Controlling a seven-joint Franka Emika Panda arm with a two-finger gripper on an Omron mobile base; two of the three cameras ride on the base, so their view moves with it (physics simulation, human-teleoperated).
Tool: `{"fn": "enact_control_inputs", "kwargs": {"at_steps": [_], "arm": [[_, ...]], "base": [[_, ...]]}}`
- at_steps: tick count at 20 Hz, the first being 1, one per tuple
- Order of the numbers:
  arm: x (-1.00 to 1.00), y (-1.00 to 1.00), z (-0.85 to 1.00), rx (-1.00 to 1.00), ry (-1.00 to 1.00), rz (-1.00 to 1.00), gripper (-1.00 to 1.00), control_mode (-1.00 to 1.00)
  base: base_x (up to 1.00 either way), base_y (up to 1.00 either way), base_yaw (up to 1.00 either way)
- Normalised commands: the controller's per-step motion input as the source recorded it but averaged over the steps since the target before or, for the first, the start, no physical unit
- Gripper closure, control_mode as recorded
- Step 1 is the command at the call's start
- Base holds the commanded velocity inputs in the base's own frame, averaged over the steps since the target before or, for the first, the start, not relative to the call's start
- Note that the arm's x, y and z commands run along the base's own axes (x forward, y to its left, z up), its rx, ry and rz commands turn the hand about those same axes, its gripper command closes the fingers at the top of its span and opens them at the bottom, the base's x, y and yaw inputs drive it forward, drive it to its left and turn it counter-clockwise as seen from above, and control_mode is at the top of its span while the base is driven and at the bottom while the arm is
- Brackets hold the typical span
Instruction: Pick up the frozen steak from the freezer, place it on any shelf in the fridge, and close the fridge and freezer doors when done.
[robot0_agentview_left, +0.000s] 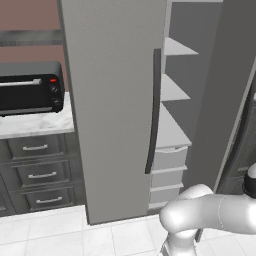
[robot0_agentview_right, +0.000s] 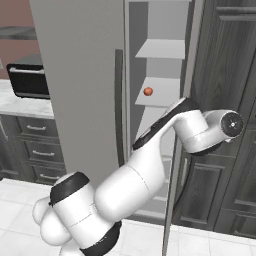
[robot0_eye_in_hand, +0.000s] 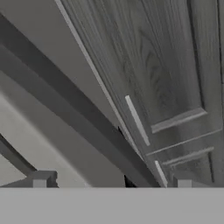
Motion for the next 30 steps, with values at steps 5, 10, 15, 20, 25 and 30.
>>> {"fn": "enact_control_inputs", "kwargs": {"at_steps": [5,10,15,20,25,30], "arm": [[0.25,0.82,0.00,0.19,-0.01,0.15,-1.00,-1.00],[0.34,0.20,0.01,0.09,0.00,0.03,-1.00,-1.00],[-0.54,-0.54,0.44,0.02,0.00,-0.05,-1.00,-1.00],[-0.61,-0.57,0.16,0.00,0.00,-0.07,-1.00,-1.00],[0.31,-0.56,-0.23,-0.04,0.00,-0.07,-1.00,-1.00],[0.47,-0.44,-0.37,-0.05,0.00,0.00,-1.00,-1.00]], "base": [[0.00,0.00,0.00],[0.00,0.00,0.00],[0.00,0.00,0.00],[0.00,0.00,0.00],[0.00,0.00,0.00],[0.00,0.00,0.00]]}}
